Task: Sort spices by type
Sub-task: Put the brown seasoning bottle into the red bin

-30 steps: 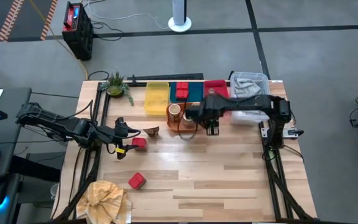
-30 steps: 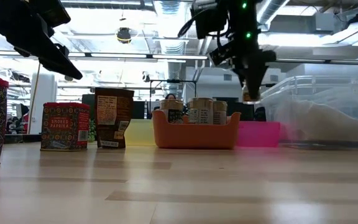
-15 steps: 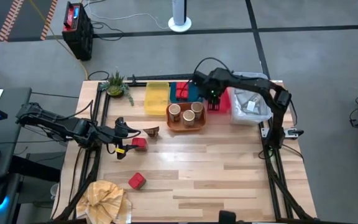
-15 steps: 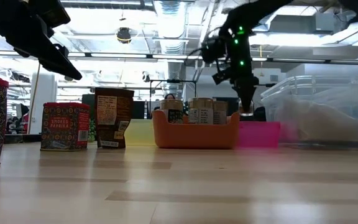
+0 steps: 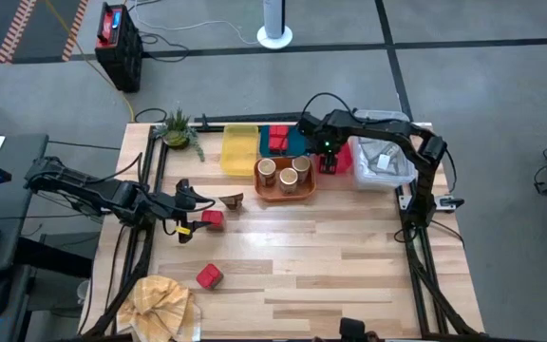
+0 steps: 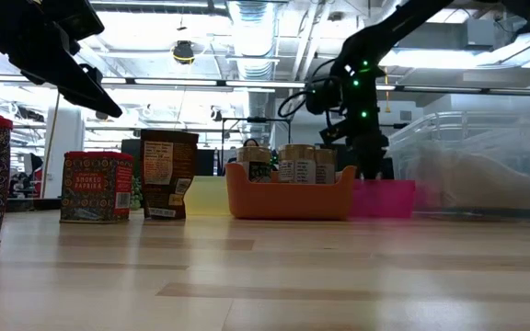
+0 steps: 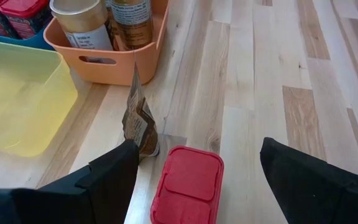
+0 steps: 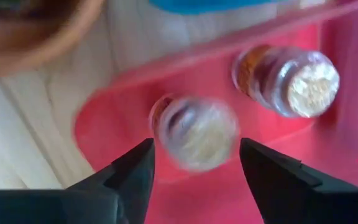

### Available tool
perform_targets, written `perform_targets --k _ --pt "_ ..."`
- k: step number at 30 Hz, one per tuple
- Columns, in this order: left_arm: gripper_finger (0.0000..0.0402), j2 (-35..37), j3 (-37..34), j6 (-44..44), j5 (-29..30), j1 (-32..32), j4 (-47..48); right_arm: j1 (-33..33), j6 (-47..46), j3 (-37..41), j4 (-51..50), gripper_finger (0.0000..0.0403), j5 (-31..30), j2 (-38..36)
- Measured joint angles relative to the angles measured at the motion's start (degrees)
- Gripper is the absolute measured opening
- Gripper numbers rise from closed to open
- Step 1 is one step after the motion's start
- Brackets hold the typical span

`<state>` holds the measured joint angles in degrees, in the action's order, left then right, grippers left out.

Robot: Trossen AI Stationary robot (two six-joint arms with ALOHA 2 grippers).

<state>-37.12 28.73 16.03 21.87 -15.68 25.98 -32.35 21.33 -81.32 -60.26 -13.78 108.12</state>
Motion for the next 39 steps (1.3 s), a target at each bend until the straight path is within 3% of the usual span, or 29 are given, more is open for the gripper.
perform_targets --k 8,16,26,39 --pt "0.0322 0.0 0.0 0.0 0.0 0.02 0.08 -0.45 -0.67 -0.07 -0.72 0.0289 0.27 0.02" --pt "0.0322 0.0 0.0 0.0 0.0 0.02 0.15 -0.39 -6.12 -6.08 -6.77 0.0291 0.3 -0.22" --pt "0.0322 0.02 0.0 0.96 -0.04 0.02 -0.44 -1.68 -12.46 -2.01 2.54 0.0291 2.1 1.06" --pt "0.0322 0.0 0.0 0.24 -0.03 0.02 -0.56 -3.52 -10.95 6.57 13.83 0.029 3.56 0.96"
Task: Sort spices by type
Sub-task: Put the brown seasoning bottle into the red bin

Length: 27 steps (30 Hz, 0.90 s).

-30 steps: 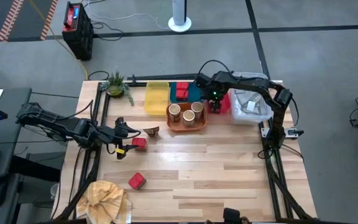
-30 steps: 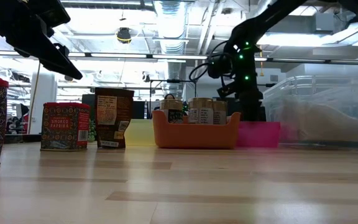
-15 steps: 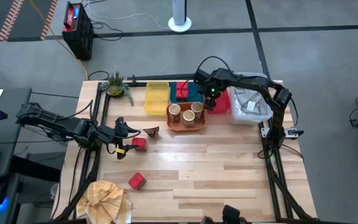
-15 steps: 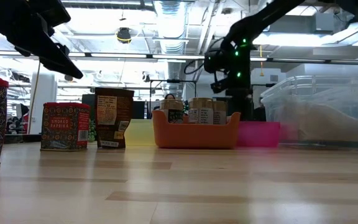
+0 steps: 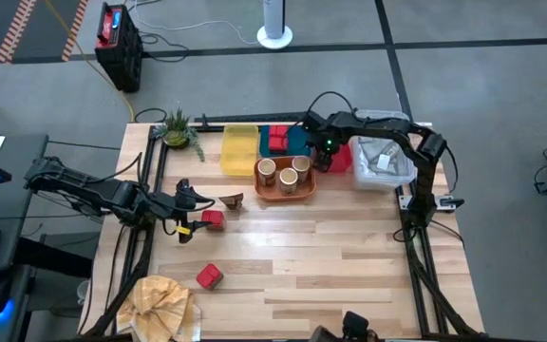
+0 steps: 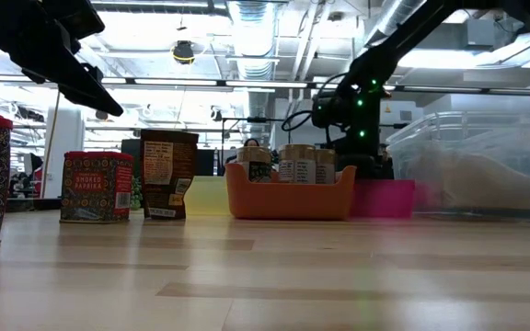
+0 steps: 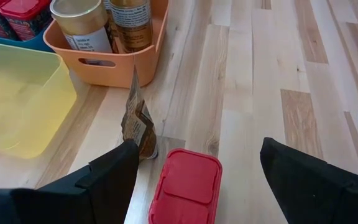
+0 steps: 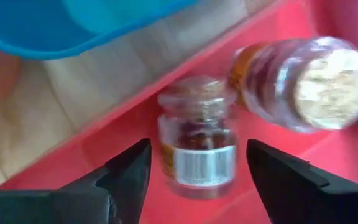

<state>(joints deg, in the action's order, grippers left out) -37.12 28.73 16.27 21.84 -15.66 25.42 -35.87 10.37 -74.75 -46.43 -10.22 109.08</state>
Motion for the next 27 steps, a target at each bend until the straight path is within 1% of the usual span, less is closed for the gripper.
perform_targets --k 3,6,8,12,16,20,22,25,27 --pt "0.0322 0.01 0.0 0.0 -0.02 -0.02 0.03 -0.29 0.15 1.22 1.11 0.0285 0.14 0.0" --pt "0.0322 0.02 0.0 -0.16 0.0 -0.02 0.05 -0.26 0.17 1.67 1.09 0.0268 0.85 0.0" --pt "0.0322 0.0 0.0 -0.56 -0.01 -0.01 0.05 -0.09 0.28 1.67 1.13 0.0247 0.87 0.0" --pt "0.0322 0.0 0.0 -0.61 -0.02 0.0 0.05 0.27 0.59 1.67 1.17 0.0192 0.56 -0.08" --pt "0.0322 0.0 0.0 -0.57 -0.01 -0.01 0.28 0.7 0.6 1.65 0.95 0.0189 0.52 -0.17" --pt "0.0322 0.02 0.0 -0.31 -0.02 0.0 0.73 1.36 0.55 0.08 -3.38 0.0186 0.54 -0.15" --pt "0.0322 0.02 0.0 -0.13 -0.02 0.0 0.75 1.92 0.47 -1.75 -6.36 0.0164 -0.36 -0.47" --pt "0.0322 0.01 0.0 -0.09 -0.02 -0.01 0.71 2.72 0.22 -4.22 -8.92 0.0148 -1.1 -0.59" --pt "0.0322 0.01 0.0 -0.06 -0.02 0.0 0.69 3.43 0.15 -6.35 -10.78 0.013 -1.45 -1.4"
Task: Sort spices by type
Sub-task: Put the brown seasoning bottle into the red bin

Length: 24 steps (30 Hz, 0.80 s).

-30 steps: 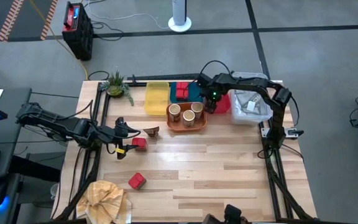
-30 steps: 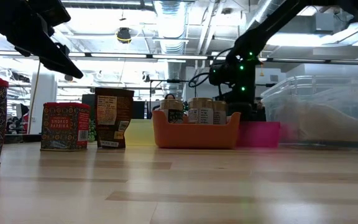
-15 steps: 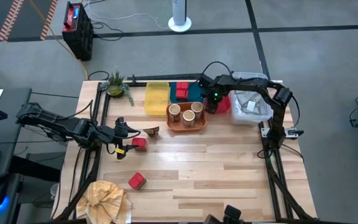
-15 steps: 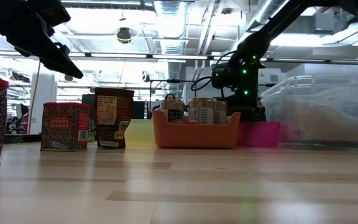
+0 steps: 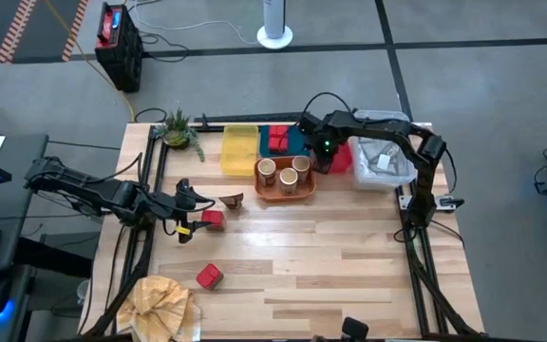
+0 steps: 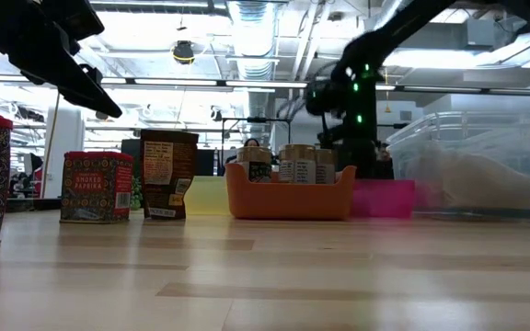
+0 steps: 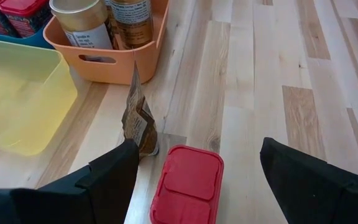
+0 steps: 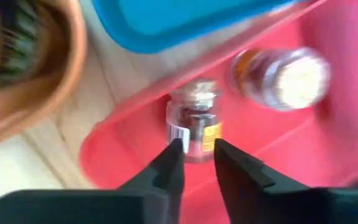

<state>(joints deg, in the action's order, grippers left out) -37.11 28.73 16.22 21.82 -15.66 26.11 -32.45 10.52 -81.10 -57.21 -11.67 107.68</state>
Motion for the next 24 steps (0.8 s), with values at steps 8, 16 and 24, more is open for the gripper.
perform_targets --k 8,16,24 --pt "0.0322 0.01 0.0 0.98 0.0 -0.02 -0.04 0.59 -0.17 -3.29 -3.75 0.0057 0.92 -0.67" --pt "0.0322 0.01 0.0 0.85 -0.02 -0.02 0.14 -0.88 -3.62 1.63 -1.87 0.0165 6.27 -0.61" --pt "0.0322 0.0 0.0 0.06 -0.02 0.0 -0.08 -1.72 -7.94 4.68 6.47 0.0314 7.4 -0.61"
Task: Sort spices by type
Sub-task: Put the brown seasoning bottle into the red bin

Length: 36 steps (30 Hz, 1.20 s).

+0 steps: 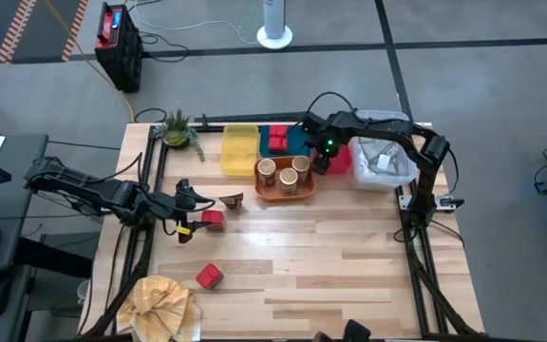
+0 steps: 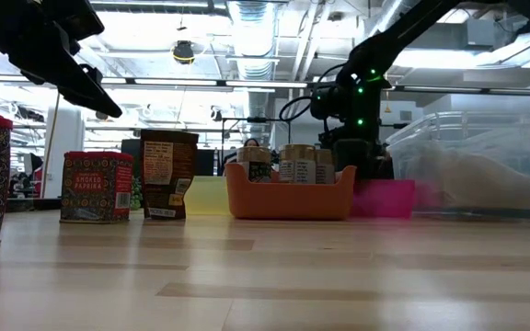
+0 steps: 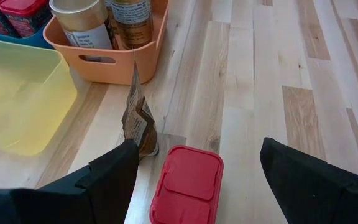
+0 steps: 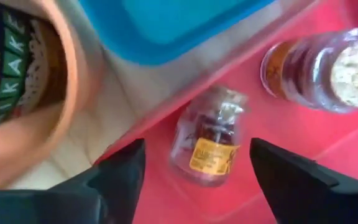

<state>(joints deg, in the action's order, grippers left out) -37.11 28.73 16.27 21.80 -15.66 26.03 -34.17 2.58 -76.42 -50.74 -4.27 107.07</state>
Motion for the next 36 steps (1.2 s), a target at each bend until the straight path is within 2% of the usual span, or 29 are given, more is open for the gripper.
perform_targets --k 4,9,15,23,29,36 --pt "0.0322 -0.01 0.0 0.28 0.0 -0.02 0.01 -1.31 -5.08 0.04 2.39 0.0328 0.07 0.0" --pt "0.0322 0.0 0.0 0.34 0.0 -0.02 0.05 -2.65 -9.01 0.04 2.36 0.0312 0.02 0.02" --pt "0.0322 0.01 0.0 0.2 0.0 -0.02 0.05 -2.65 -9.22 4.39 6.2 0.0288 -0.06 0.2" --pt "0.0322 -0.01 0.0 0.07 0.0 0.0 -0.05 -2.66 -8.27 7.82 8.07 0.0275 -0.13 0.19" --pt "0.0322 -0.01 0.0 0.34 0.0 0.0 -0.07 -2.63 -6.61 7.95 7.91 0.0208 -0.2 0.16" --pt "0.0322 -0.01 0.0 0.68 0.0 -0.01 -0.05 -2.61 -5.52 7.67 5.35 0.0208 -0.35 0.13"
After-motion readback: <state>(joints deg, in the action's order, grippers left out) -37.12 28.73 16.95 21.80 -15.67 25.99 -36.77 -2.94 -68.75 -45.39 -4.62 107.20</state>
